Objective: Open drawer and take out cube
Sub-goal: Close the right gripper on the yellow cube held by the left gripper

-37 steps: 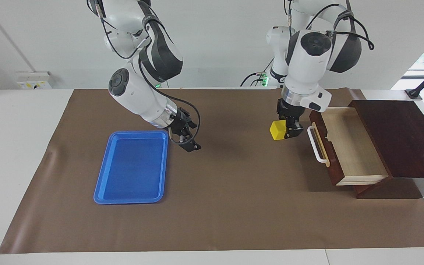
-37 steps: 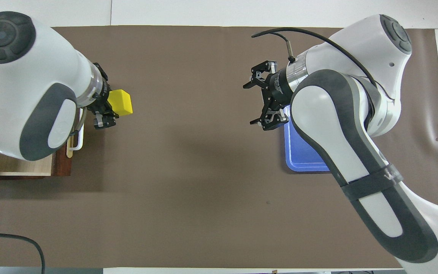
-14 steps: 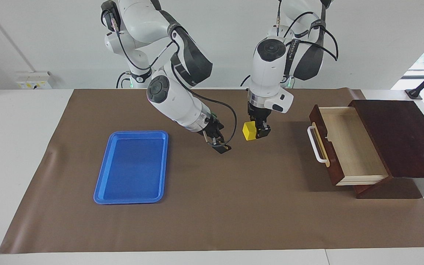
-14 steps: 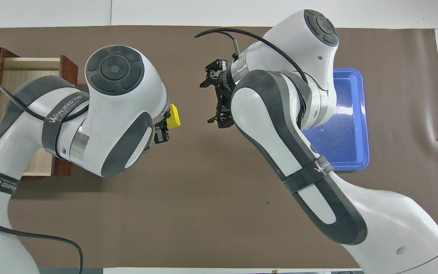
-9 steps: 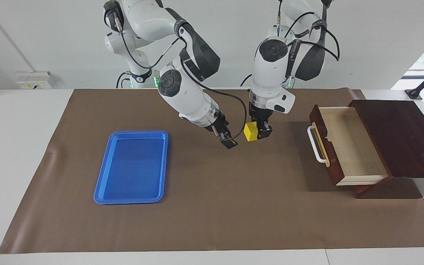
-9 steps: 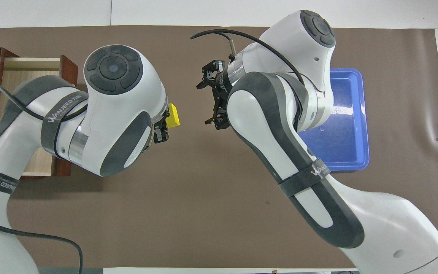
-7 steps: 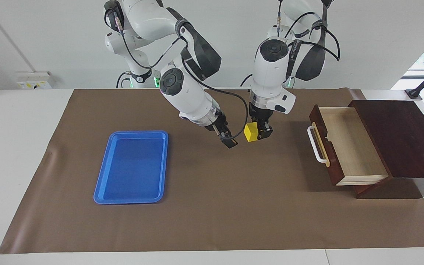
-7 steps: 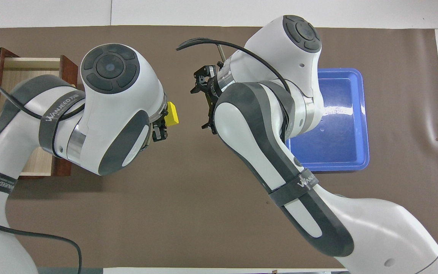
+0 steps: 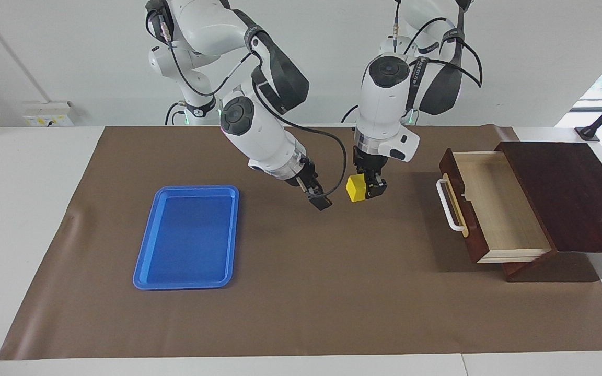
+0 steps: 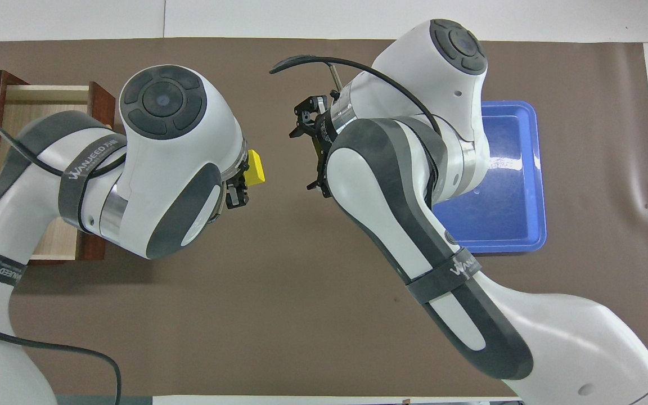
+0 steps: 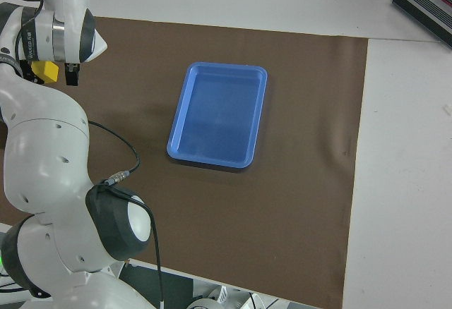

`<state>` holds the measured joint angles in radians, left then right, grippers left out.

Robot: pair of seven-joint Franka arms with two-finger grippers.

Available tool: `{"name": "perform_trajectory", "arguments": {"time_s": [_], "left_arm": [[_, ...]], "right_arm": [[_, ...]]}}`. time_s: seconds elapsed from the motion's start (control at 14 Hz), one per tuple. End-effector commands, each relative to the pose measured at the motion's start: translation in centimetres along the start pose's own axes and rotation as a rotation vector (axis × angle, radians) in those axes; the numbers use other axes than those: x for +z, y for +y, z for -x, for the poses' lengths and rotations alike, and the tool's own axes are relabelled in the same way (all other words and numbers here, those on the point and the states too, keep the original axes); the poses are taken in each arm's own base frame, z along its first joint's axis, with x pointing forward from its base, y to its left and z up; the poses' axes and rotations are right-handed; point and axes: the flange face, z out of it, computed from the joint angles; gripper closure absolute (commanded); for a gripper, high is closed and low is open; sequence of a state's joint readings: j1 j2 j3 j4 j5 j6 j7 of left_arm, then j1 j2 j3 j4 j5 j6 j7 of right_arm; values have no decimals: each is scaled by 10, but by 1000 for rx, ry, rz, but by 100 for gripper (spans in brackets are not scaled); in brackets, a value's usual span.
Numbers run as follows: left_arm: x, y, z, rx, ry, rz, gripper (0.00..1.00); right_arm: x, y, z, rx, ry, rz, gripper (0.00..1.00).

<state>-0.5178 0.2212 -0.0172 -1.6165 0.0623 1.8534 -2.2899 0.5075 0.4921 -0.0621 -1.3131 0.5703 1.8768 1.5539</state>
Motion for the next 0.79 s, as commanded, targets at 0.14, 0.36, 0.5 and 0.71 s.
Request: {"name": "perform_trajectory", "arguments": {"time_s": [0.14,0.36,0.5,0.71], "left_arm": [[4,4,-6,-14,-13,4,100],[6,3,-6,-14,-12,3,100],[5,3,-6,-14,-15,6,100],[5,3,-6,-14,-15,6,100]], "right_arm": [[-2,7,3,-12,-19,21,1],[1,0,10,1,-22,24,3],[8,-5,9,6,-14,25,3],[19,-11,16,-9,-8,25,3]]}}
